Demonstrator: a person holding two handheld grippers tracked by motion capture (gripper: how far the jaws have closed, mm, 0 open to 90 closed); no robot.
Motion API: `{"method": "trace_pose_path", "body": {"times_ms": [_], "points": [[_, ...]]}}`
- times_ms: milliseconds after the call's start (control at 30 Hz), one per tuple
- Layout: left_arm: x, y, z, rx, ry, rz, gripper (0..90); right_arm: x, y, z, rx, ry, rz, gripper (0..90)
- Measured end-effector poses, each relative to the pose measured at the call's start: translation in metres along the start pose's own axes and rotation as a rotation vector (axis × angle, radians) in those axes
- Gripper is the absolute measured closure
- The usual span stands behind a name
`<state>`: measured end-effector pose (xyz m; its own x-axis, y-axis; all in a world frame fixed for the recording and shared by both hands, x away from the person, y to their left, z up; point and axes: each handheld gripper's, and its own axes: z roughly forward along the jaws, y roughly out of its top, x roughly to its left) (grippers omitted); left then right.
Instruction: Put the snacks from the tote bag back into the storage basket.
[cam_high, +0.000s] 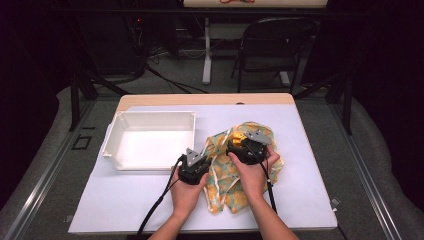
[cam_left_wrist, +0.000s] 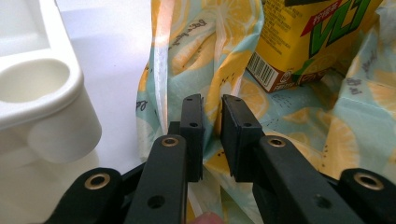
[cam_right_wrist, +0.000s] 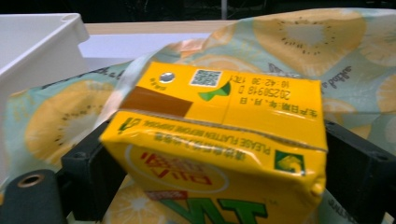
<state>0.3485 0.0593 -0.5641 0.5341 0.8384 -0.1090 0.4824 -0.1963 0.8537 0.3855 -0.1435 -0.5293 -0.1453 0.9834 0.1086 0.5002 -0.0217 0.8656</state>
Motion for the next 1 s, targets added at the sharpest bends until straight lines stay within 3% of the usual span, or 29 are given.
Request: {"method": "trace_pose_path", "body": {"times_ms": [100, 400, 500, 767, 1000], "points": [[0.0, 0.0, 0.0, 0.001, 0.001, 0.003, 79.1, -0.001, 0.0, 0.003, 0.002, 0.0, 0.008, 12.9], [0.0, 0.0, 0.0, 0.001, 0.0, 0.007, 78.6, 0.0, -0.001, -0.001, -0.018, 0.001, -0.044, 19.5], [-0.001, 0.0, 0.0, 0.001, 0.004, 0.009, 78.3, -0.002, -0.002, -0.004, -0.022, 0.021, -0.072, 20.8], [0.0, 0.0, 0.0, 0.005, 0.001, 0.007, 78.1, -0.006, -0.003, -0.009, -0.032, 0.067, -0.077, 22.2], [0.003, 0.001, -0.001, 0.004, -0.017, -0.02, 75.3, -0.008, 0.002, -0.019, -0.048, 0.106, -0.085, 23.1]]}}
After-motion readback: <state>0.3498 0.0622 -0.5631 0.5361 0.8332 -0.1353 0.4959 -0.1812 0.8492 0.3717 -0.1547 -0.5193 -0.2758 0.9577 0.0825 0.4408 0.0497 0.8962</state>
